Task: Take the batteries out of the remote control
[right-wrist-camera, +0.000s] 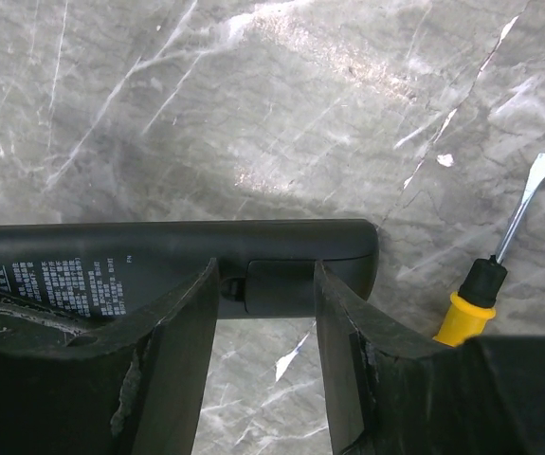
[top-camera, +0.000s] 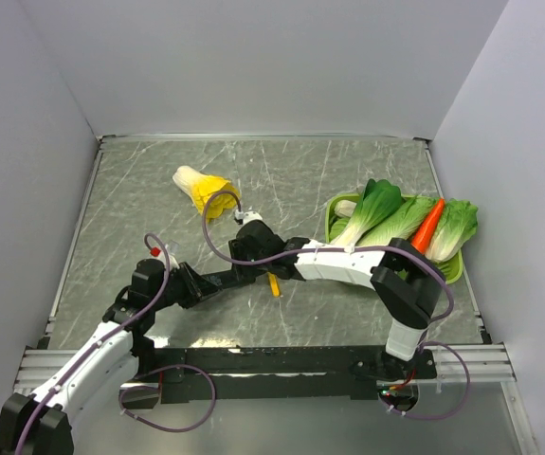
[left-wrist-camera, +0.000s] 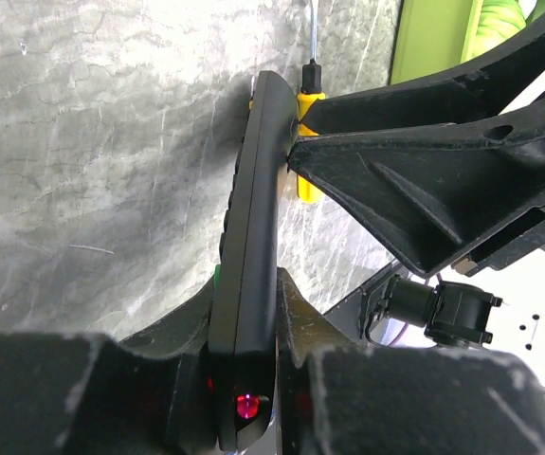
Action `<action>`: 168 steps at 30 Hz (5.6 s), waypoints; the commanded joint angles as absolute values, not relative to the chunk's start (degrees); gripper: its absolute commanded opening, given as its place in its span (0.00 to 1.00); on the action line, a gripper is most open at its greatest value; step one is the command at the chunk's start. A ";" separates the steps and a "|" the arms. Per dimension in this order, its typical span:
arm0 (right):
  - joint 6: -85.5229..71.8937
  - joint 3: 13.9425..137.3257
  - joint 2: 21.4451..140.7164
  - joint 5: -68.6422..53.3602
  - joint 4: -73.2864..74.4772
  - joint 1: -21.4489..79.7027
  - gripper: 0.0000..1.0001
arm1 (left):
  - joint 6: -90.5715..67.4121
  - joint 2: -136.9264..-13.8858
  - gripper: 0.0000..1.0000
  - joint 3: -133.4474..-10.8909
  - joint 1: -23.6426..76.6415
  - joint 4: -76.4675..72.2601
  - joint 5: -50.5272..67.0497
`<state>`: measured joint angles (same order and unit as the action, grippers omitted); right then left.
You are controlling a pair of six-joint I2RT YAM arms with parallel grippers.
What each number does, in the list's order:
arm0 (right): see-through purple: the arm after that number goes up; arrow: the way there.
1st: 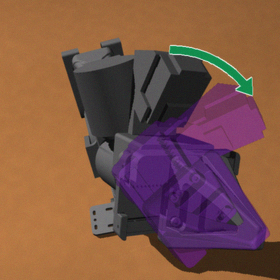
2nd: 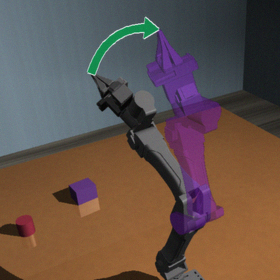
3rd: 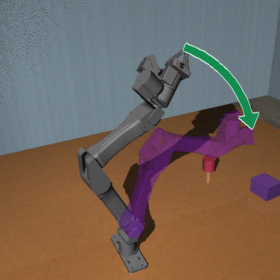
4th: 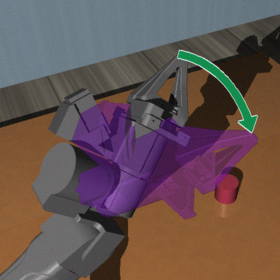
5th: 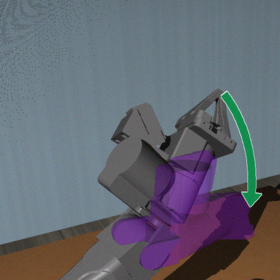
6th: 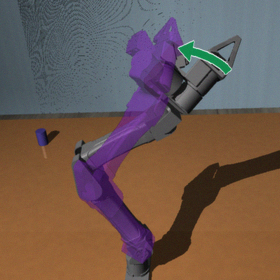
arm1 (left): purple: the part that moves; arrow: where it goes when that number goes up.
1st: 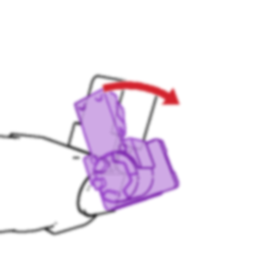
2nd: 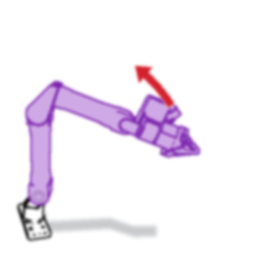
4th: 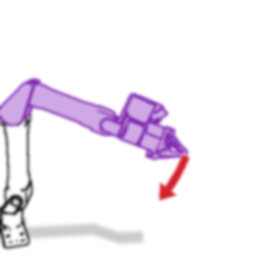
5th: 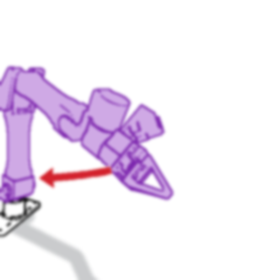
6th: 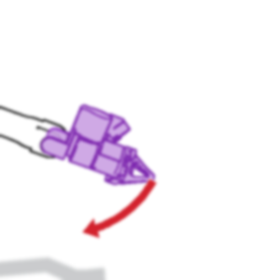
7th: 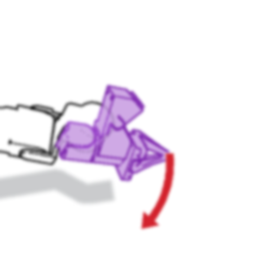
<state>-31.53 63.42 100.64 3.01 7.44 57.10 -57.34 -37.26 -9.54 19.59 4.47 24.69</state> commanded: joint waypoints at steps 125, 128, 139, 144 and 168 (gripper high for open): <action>-34.54 66.00 98.35 10.20 10.64 59.77 0.42 | -58.45 -36.83 0.01 -9.84 20.22 6.68 21.01; -34.63 66.18 98.79 9.93 10.64 59.77 0.42 | -58.45 -36.83 0.01 -9.84 20.21 6.68 21.09; -34.54 67.41 100.19 10.28 10.55 59.68 0.42 | -58.53 -36.91 0.01 -9.84 20.21 6.59 21.27; -34.10 68.20 101.07 10.55 10.81 59.68 0.43 | -58.62 -36.65 0.01 -9.76 20.21 6.68 21.27; -34.72 67.06 102.92 9.84 10.37 59.68 0.42 | -58.71 -36.47 0.01 -9.75 20.21 6.77 21.18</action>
